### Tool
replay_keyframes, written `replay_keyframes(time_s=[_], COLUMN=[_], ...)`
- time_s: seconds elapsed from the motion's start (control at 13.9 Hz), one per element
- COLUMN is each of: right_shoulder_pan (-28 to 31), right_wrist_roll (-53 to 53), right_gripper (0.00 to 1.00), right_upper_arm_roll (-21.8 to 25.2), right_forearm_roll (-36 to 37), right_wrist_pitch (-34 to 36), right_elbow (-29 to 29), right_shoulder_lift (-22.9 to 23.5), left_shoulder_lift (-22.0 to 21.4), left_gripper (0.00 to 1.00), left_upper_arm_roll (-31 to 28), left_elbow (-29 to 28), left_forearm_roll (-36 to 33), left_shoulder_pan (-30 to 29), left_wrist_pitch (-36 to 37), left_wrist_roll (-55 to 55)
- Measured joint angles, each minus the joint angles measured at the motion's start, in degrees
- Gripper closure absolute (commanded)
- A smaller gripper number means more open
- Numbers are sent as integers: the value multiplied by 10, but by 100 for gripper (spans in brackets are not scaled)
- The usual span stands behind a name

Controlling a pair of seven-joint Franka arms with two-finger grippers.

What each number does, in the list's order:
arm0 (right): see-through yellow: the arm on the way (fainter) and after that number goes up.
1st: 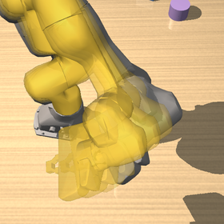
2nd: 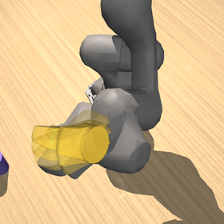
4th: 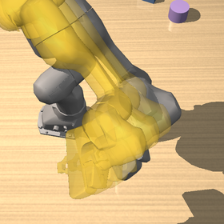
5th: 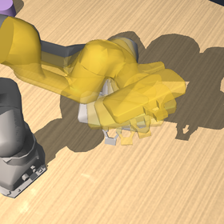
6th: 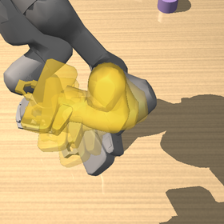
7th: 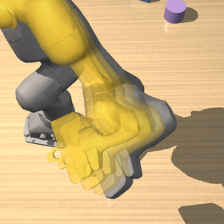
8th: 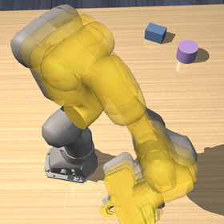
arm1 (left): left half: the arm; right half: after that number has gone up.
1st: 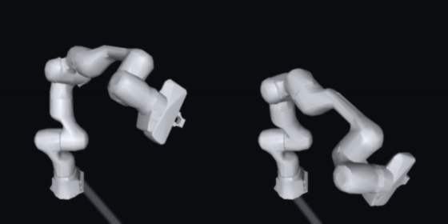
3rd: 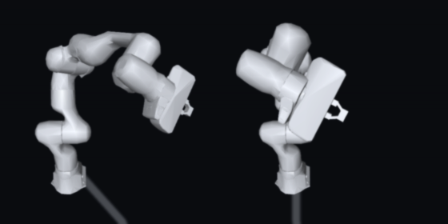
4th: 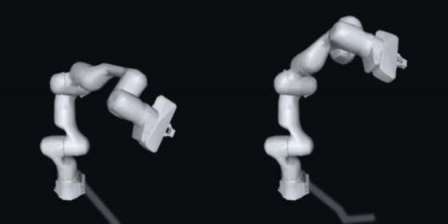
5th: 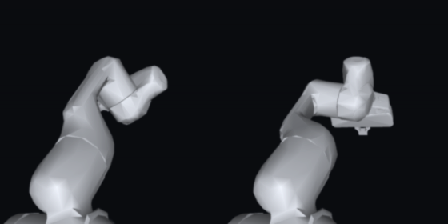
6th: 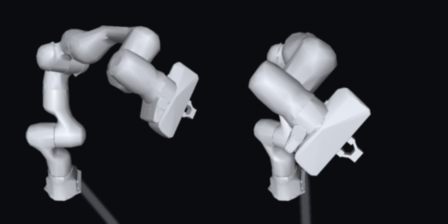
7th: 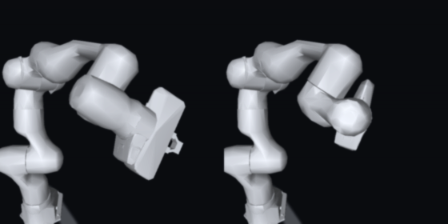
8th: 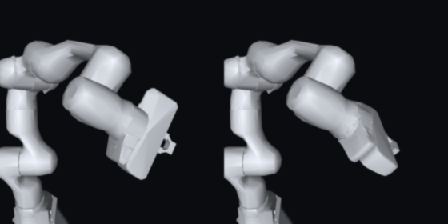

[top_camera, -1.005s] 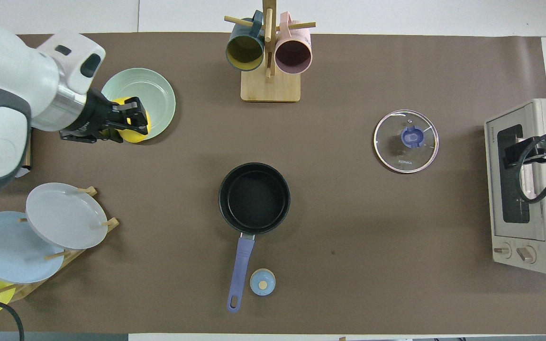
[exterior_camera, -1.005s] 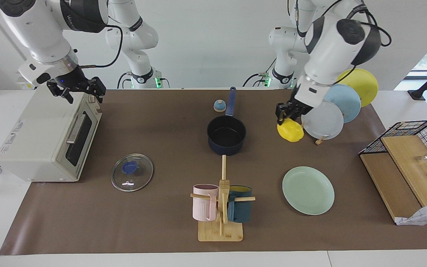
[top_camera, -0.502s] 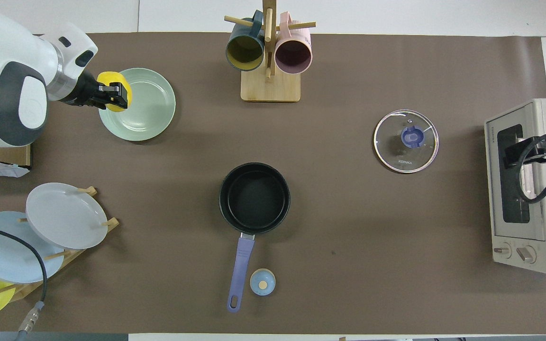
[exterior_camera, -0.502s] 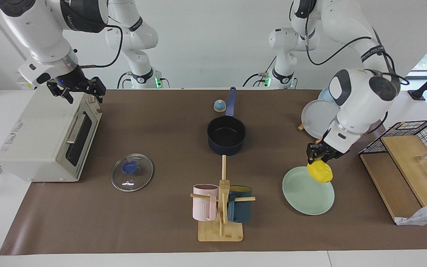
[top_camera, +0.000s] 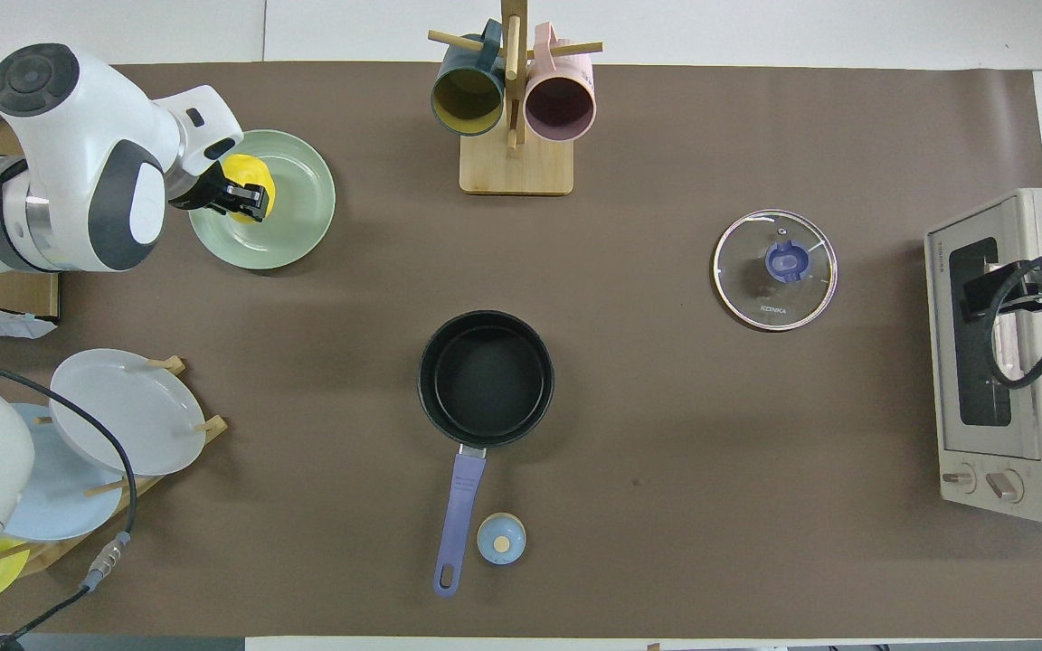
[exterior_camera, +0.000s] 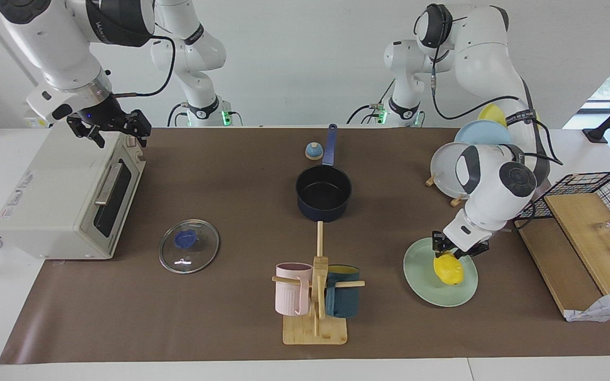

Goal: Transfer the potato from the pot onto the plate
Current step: 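Lower the potato onto the green plate and open the left gripper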

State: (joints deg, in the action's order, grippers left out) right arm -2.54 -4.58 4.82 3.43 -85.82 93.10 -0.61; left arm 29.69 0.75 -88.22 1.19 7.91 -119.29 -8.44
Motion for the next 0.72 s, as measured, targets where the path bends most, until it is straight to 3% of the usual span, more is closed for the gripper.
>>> replay_keyframes(time_s=[0.22, 0.29, 0.5, 0.65, 0.72], right_shoulder_pan=[0, 0, 0, 0, 0], right_wrist_roll=[0, 0, 0, 0, 0], right_gripper=[0, 0, 0, 0, 0], right_upper_arm_roll=[0, 0, 0, 0, 0], right_forearm_roll=[0, 0, 0, 0, 0], right_wrist_pitch=[0, 0, 0, 0, 0], right_elbow=[0, 0, 0, 0, 0], right_shoulder_lift=[0, 0, 0, 0, 0], left_shoulder_lift=[1, 2, 5, 5, 5], left_gripper=[100, 91, 49, 0, 0], left_upper_arm_roll=[0, 0, 0, 0, -1], left_elbow=[-4, -6, -7, -8, -8], left_forearm_roll=[0, 0, -1, -1, -1], left_shoulder_pan=[0, 0, 0, 0, 0], left_wrist_pitch=[-4, -6, -9, -9, -9], left_wrist_roll=[-11, -12, -14, -15, -15])
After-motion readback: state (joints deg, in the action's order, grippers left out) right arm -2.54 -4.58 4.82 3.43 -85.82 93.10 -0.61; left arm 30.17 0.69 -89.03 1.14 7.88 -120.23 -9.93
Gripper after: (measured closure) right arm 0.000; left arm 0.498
